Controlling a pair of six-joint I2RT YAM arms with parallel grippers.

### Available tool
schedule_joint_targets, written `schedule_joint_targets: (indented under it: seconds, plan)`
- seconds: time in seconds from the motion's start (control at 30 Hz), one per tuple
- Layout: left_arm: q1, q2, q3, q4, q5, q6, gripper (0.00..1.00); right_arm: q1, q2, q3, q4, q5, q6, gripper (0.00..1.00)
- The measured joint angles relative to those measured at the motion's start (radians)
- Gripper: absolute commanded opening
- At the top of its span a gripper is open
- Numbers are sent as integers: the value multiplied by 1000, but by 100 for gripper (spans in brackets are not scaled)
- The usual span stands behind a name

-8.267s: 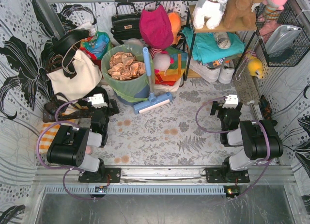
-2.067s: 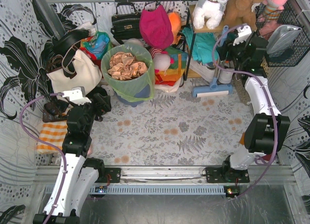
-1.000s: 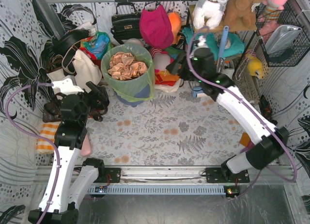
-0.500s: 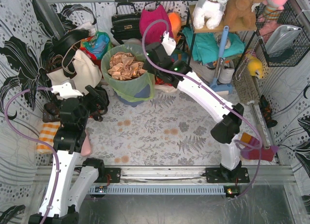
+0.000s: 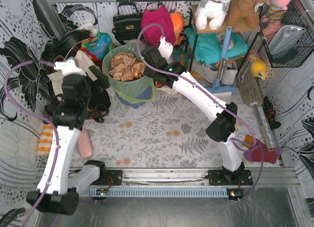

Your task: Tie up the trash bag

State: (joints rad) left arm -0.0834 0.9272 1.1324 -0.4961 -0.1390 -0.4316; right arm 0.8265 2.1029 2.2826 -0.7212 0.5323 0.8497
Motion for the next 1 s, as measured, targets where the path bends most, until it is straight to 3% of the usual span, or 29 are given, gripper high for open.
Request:
schedule_joint_targets:
  seconds: [0.53,0.73,1.0]
  plan:
    - [26,452,427,-48,53,155,90,0,0,0,-1,-4,3,28]
    - [64,622,594,-96,98,206,73,1,0,0,0,-6,3,27]
    - [78,737,611,-152,159,234,55,1,0,0,3,-14,3,21]
